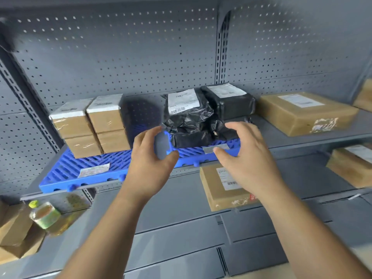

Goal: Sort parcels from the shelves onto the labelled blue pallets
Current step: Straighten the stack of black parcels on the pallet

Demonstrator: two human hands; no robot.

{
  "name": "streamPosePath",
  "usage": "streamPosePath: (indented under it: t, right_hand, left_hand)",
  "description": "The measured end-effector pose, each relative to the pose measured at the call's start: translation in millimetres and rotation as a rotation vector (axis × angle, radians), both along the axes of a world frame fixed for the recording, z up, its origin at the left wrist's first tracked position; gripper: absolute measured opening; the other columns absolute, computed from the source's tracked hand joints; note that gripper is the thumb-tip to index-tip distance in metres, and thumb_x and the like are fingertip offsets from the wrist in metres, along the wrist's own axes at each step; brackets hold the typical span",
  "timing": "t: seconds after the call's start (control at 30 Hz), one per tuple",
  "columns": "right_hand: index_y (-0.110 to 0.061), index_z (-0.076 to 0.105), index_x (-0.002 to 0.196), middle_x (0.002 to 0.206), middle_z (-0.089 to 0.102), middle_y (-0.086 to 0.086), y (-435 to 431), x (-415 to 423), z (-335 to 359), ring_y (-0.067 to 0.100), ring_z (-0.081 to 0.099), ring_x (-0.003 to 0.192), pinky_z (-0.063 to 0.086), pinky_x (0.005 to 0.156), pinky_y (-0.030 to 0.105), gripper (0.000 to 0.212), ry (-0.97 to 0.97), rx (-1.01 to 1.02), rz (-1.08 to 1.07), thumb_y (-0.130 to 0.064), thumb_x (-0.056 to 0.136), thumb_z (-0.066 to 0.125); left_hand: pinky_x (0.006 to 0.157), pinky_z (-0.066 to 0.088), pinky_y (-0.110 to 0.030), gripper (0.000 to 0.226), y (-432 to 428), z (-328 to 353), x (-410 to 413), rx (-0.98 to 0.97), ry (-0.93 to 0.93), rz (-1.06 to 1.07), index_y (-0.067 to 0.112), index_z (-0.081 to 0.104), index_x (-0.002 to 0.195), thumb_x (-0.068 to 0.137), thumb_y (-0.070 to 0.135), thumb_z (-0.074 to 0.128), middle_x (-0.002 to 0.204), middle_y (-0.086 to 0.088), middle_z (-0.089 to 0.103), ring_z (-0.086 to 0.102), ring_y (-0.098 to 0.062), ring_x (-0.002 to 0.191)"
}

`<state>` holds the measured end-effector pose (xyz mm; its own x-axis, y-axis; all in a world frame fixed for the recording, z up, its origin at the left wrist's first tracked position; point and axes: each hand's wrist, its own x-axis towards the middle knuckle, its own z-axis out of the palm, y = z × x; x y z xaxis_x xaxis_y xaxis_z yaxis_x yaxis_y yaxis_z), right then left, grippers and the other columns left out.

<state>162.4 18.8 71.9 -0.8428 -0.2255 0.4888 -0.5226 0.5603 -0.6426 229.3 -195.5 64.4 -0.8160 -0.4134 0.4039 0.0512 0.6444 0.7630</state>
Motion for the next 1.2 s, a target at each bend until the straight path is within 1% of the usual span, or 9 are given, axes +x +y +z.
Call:
streamPosePath:
  t: [0.17,0.33,0.47,0.53,0.63,0.77,1.0,1.1,1.2]
  right_hand:
    - [-0.026,0.053,0.135,0.137,0.043,-0.011,8,-27,8,0.016,0.045,0.129,0.029,0.099,0.019,0.052,-0.008,0.014,-0.071,-0.030,0.088,0.073]
    - [-0.023,0.052,0.137,0.143,0.043,-0.003,-3,-61,26,0.023,0.044,0.133,0.037,0.110,0.036,0.054,0.059,0.059,-0.115,-0.030,0.087,0.072]
    - [-0.024,0.053,0.136,0.142,0.045,-0.003,-14,-89,35,0.023,0.042,0.133,0.031,0.105,0.028,0.053,0.097,0.094,-0.156,-0.033,0.087,0.071]
    - [-0.024,0.053,0.136,0.142,0.045,-0.003,-17,-101,36,0.023,0.041,0.133,0.031,0.107,0.030,0.052,0.092,0.103,-0.169,-0.035,0.088,0.069]
    - [-0.024,0.055,0.136,0.142,0.046,-0.004,-19,-119,39,0.022,0.041,0.133,0.030,0.108,0.031,0.048,0.070,0.080,-0.182,-0.038,0.091,0.066]
    - [-0.024,0.056,0.134,0.140,0.048,-0.004,-14,-147,44,0.020,0.044,0.131,0.036,0.111,0.042,0.044,0.053,0.035,-0.182,-0.037,0.093,0.064]
    - [-0.030,0.057,0.132,0.136,0.052,-0.010,5,-206,45,0.016,0.046,0.129,0.038,0.106,0.037,0.043,0.000,-0.032,-0.121,-0.043,0.092,0.063]
    - [-0.042,0.056,0.129,0.125,0.050,-0.021,17,-234,44,0.008,0.047,0.124,0.040,0.100,0.035,0.045,-0.107,-0.106,-0.054,-0.057,0.087,0.059]
    - [-0.052,0.059,0.121,0.125,0.058,-0.030,25,-258,43,-0.007,0.053,0.116,0.040,0.094,0.029,0.052,-0.282,-0.283,0.051,-0.072,0.073,0.054]
  left_hand:
    - [0.088,0.031,-0.010,0.058,1,11,-30,0.001,0.026,-0.035,0.042,0.046,0.140,0.088,0.031,0.070,0.135,0.020,0.038,0.043,0.000,0.123]
    - [0.100,0.031,-0.020,0.059,-13,34,-65,-0.047,0.049,-0.046,0.041,0.046,0.142,0.088,0.033,0.069,0.136,0.023,0.035,0.039,-0.007,0.134]
    - [0.115,0.033,-0.037,0.056,-27,47,-93,-0.116,0.062,-0.035,0.040,0.047,0.141,0.089,0.036,0.069,0.134,0.022,0.036,0.040,-0.008,0.134]
    - [0.111,0.036,-0.026,0.052,-33,49,-106,-0.107,0.073,-0.041,0.041,0.050,0.137,0.089,0.036,0.069,0.132,0.021,0.039,0.047,0.002,0.120]
    - [0.079,0.030,0.007,0.048,-41,47,-122,-0.061,0.078,-0.050,0.043,0.054,0.132,0.088,0.035,0.069,0.131,0.015,0.046,0.047,0.026,0.097]
    - [0.076,0.031,0.008,0.045,-47,46,-145,-0.017,0.039,-0.030,0.047,0.055,0.129,0.088,0.038,0.068,0.133,0.016,0.048,0.040,0.034,0.098]
    - [0.102,0.045,-0.030,0.048,-41,49,-179,0.142,0.010,0.002,0.048,0.061,0.125,0.077,0.049,0.066,0.134,0.015,0.058,0.054,0.004,0.121]
    - [0.098,0.052,-0.034,0.049,-41,50,-188,0.258,0.008,0.044,0.047,0.065,0.122,0.073,0.048,0.068,0.126,0.011,0.066,0.063,-0.008,0.117]
    - [0.083,0.053,-0.025,0.044,-52,47,-190,0.380,0.051,0.108,0.042,0.070,0.118,0.074,0.044,0.073,0.119,0.009,0.072,0.070,-0.004,0.098]
